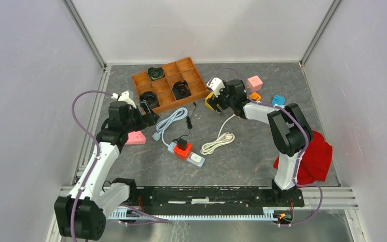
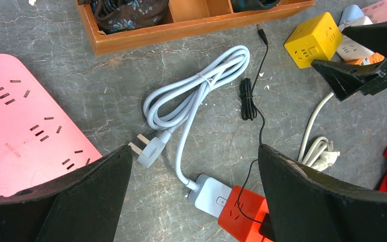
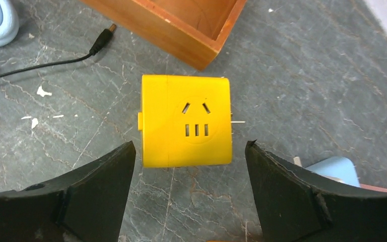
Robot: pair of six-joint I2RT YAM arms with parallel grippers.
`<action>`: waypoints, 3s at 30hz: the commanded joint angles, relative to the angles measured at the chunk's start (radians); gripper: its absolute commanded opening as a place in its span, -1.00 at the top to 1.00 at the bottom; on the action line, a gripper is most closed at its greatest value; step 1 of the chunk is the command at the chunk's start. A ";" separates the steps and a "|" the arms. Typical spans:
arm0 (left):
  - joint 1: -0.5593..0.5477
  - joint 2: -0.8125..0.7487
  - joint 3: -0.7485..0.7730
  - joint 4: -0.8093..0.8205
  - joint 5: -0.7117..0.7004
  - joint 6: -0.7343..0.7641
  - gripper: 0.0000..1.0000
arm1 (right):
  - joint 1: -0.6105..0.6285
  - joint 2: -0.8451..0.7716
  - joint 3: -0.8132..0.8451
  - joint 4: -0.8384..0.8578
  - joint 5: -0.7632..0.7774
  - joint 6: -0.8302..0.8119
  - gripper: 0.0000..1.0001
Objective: Insert the plug
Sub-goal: Pick up the plug from the center of the board, then insert the plug into the socket.
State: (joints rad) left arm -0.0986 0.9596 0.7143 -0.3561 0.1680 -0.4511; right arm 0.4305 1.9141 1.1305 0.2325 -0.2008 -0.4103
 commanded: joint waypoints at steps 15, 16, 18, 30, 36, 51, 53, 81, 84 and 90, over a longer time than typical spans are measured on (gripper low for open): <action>-0.003 -0.011 -0.002 0.054 0.039 0.022 -0.94 | -0.022 -0.034 0.100 -0.125 -0.202 -0.002 0.16; -0.003 -0.010 -0.007 0.060 0.047 0.020 -0.93 | -0.022 -0.059 0.094 -0.137 -0.223 0.001 0.16; -0.004 -0.005 -0.011 0.071 0.071 0.020 -0.92 | -0.023 -0.108 0.077 -0.162 -0.259 0.002 0.18; -0.019 0.046 0.002 0.208 0.451 -0.131 -0.87 | 0.082 -0.380 -0.024 -0.269 -0.447 -0.028 0.23; -0.055 0.032 0.024 0.249 0.535 -0.149 -0.88 | 0.201 -0.440 -0.008 -0.344 -0.530 -0.073 0.23; -0.147 -0.280 -0.072 0.353 0.539 0.532 -0.70 | 0.216 -0.528 -0.022 -0.240 -0.645 0.485 0.29; -0.159 -0.284 -0.072 0.353 0.593 0.625 -0.73 | 0.216 -0.540 -0.021 -0.239 -0.624 0.527 0.28; -0.400 -0.185 0.091 -0.046 0.696 1.510 -0.85 | 0.217 -0.498 -0.047 -0.288 -0.662 0.729 0.32; -0.442 -0.167 0.095 -0.046 0.656 1.527 -0.85 | 0.216 -0.490 -0.045 -0.296 -0.663 0.734 0.32; -0.514 -0.106 0.116 -0.046 0.593 1.554 -0.85 | 0.226 -0.483 -0.044 -0.286 -0.669 0.751 0.32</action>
State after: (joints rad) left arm -0.5735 0.8238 0.7815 -0.3962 0.8066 1.0286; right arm 0.6476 1.4368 1.0710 -0.0963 -0.8379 0.3180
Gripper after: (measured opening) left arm 0.924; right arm 0.658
